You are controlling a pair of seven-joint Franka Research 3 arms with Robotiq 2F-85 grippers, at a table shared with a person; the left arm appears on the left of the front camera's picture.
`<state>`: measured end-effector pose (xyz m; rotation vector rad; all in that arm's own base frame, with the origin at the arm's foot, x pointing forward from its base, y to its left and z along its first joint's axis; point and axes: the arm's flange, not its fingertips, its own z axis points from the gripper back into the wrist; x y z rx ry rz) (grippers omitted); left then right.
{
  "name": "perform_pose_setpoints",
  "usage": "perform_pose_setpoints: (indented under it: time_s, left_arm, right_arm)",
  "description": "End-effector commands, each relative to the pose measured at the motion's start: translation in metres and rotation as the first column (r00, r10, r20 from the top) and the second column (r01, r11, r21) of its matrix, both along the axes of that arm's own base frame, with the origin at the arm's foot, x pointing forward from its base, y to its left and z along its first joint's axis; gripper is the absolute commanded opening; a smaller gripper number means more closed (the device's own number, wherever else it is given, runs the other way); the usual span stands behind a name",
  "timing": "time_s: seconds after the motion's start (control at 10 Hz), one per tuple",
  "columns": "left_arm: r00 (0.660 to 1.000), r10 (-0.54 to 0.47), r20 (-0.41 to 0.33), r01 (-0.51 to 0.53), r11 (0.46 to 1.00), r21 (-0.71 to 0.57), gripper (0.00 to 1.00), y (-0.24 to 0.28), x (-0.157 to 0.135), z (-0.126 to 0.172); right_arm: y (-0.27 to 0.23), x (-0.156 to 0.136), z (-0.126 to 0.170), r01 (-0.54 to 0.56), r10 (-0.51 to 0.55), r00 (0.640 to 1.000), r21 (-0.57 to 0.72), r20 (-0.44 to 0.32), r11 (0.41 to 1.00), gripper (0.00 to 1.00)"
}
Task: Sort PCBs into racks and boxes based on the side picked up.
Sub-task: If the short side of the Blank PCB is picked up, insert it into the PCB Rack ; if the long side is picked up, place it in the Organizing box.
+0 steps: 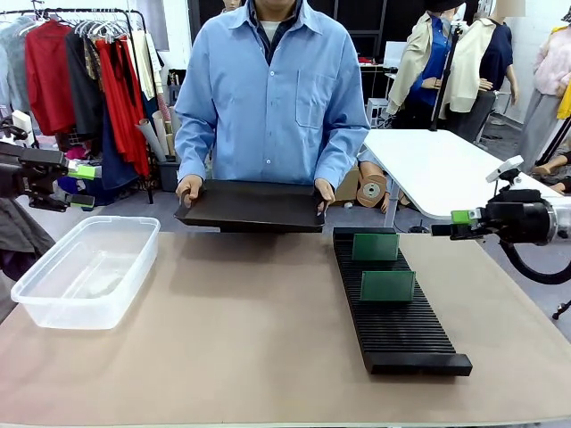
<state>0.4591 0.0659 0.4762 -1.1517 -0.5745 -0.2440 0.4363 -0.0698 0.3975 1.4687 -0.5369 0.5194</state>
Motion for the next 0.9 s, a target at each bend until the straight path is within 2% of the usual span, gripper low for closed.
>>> perform_pose_setpoints:
  time_s: [0.0, 0.2, 0.4, 0.5, 0.8]
  left_arm:
    - [1.000, -0.001, 0.001, 0.001, 1.000, -0.003, 1.00, 0.000, 0.000, 0.001]
    - [1.000, -0.001, 0.001, 0.001, 1.000, -0.003, 1.00, 0.000, 0.000, 0.001]
    - [1.000, -0.001, 0.001, 0.001, 1.000, -0.003, 1.00, 0.000, 0.000, 0.001]
    - [1.000, -0.001, 0.001, 0.001, 1.000, -0.003, 1.00, 0.000, 0.000, 0.001]
    - [1.000, -0.001, 0.001, 0.001, 1.000, -0.003, 1.00, 0.000, 0.000, 0.001]
  right_arm:
    - [0.000, -0.010, 0.013, 0.031, -0.025, 0.991, 0.041, -0.129, 0.999, 1.00]
    - [0.000, -0.016, 0.026, 0.015, -0.005, 0.976, 0.044, -0.216, 0.999, 1.00]
    - [0.000, -0.021, 0.030, -0.029, 0.051, 0.967, 0.089, -0.251, 0.996, 1.00]
    - [0.000, -0.010, 0.018, -0.006, 0.012, 0.981, 0.029, -0.195, 1.000, 1.00]
    - [0.000, -0.010, 0.018, -0.006, 0.012, 0.981, 0.029, -0.195, 1.000, 1.00]
